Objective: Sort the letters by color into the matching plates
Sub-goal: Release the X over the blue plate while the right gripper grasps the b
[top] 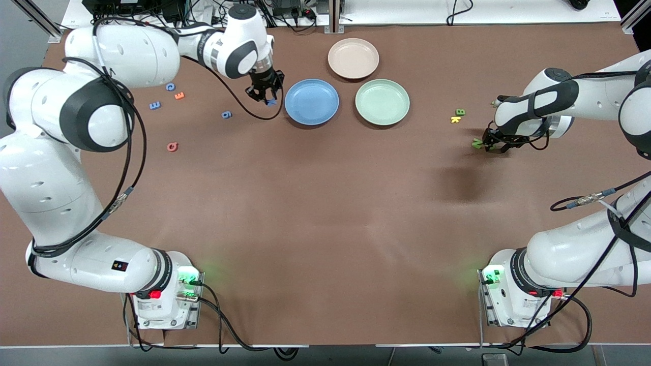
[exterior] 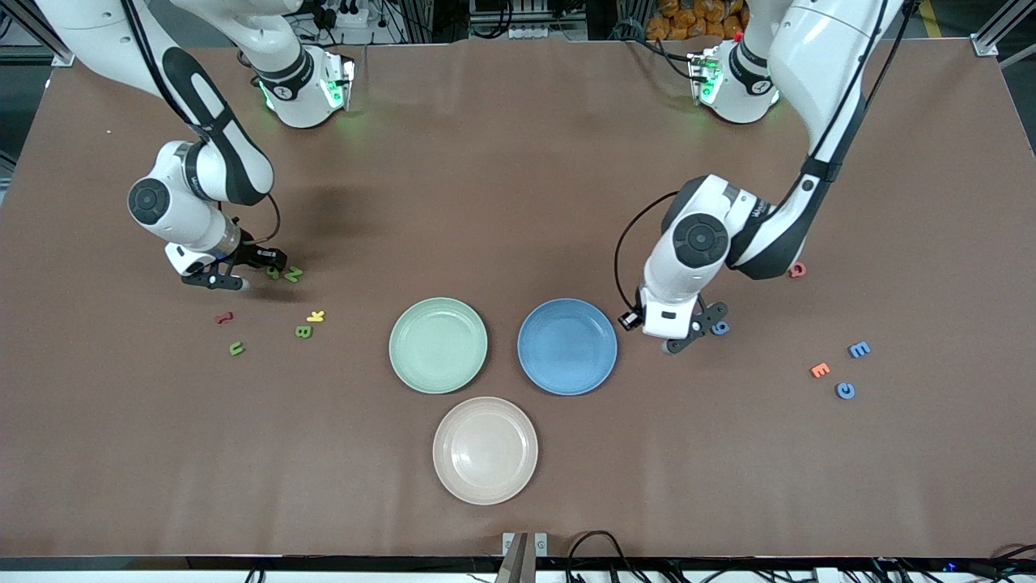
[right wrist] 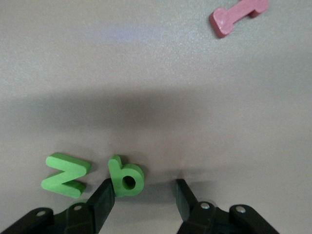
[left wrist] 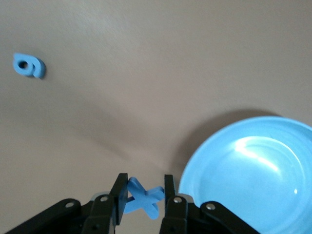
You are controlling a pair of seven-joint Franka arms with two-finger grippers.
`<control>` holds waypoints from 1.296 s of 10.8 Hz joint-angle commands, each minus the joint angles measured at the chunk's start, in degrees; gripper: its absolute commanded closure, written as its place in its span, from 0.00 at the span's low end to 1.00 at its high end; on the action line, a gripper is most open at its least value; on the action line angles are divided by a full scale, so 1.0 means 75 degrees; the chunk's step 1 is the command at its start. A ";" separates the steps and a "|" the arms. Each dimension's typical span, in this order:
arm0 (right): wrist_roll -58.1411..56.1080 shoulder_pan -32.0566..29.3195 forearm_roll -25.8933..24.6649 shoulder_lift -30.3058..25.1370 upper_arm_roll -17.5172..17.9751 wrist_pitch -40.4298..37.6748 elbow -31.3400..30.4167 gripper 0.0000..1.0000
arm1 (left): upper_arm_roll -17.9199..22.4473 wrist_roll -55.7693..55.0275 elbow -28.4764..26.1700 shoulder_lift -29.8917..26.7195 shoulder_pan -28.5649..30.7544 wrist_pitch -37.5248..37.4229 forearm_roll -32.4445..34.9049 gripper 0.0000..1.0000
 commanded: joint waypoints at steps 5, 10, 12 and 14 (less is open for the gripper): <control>-0.0053 0.0125 0.0149 0.0269 0.0017 0.0404 0.0096 0.38 | 0.0060 -0.0788 0.1358 0.0923 -0.0664 -0.0161 -0.0983 1.00; -0.0053 0.0125 0.0126 0.0257 0.0029 0.0404 0.0108 0.60 | 0.0118 -0.1095 0.1850 0.1334 -0.0642 -0.0126 -0.0959 0.43; -0.0053 0.0125 0.0126 0.0257 0.0029 0.0416 0.0108 0.61 | 0.0130 -0.1187 0.2179 0.1417 -0.0653 -0.0125 -0.0936 0.00; -0.0053 0.0125 0.0126 0.0257 0.0029 0.0416 0.0108 0.66 | 0.0142 -0.1188 0.2192 0.1359 -0.0641 -0.0137 -0.0889 0.00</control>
